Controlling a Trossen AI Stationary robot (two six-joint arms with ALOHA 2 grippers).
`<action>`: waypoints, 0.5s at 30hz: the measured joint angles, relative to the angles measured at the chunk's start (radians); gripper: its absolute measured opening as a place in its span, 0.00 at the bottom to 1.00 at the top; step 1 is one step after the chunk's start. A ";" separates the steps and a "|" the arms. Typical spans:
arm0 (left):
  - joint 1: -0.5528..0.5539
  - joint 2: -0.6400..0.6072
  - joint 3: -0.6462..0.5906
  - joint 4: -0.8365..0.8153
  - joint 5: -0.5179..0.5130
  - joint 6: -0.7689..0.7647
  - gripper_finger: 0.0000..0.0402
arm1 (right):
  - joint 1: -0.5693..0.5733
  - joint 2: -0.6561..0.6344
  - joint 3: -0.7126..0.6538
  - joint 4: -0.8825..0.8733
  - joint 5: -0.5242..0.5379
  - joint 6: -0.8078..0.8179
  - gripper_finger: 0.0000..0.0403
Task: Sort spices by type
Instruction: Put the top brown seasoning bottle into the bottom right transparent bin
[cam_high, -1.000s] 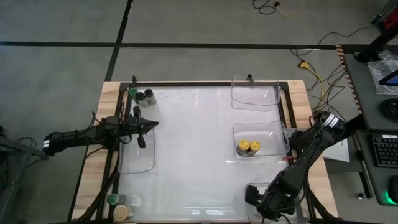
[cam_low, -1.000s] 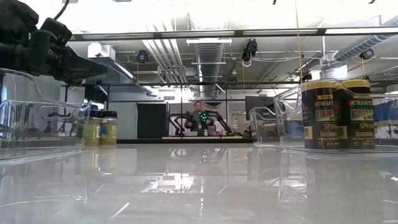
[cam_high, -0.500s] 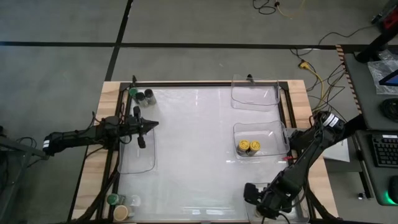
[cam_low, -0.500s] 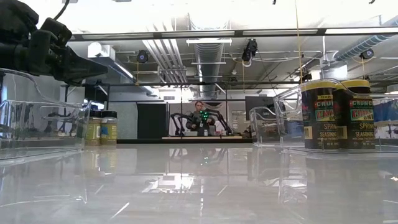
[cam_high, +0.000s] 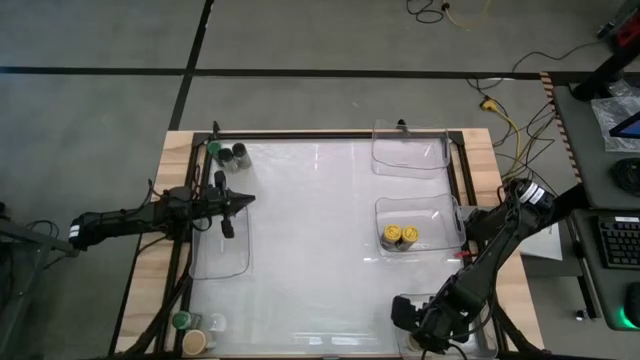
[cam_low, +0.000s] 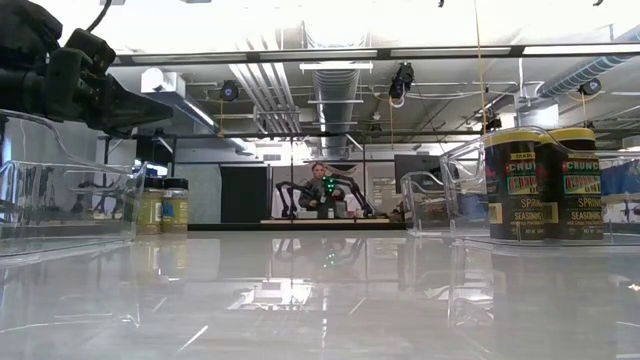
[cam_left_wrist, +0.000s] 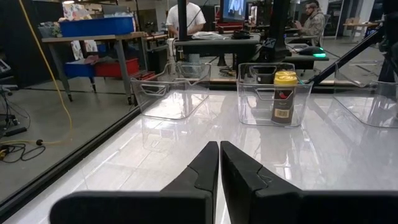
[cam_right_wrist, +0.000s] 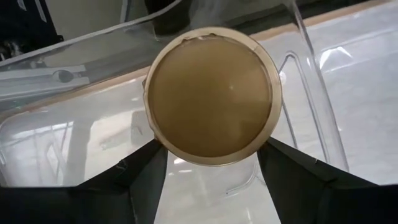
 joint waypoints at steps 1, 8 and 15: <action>0.000 0.000 0.000 0.000 0.000 0.000 0.00 | 0.000 0.000 0.000 0.004 0.000 0.000 0.59; 0.000 0.000 0.000 0.000 0.000 0.000 0.00 | 0.000 0.001 0.000 0.013 0.000 -0.026 0.60; 0.000 0.000 0.000 0.000 0.000 0.000 0.00 | 0.000 0.001 0.000 -0.006 0.000 0.012 0.58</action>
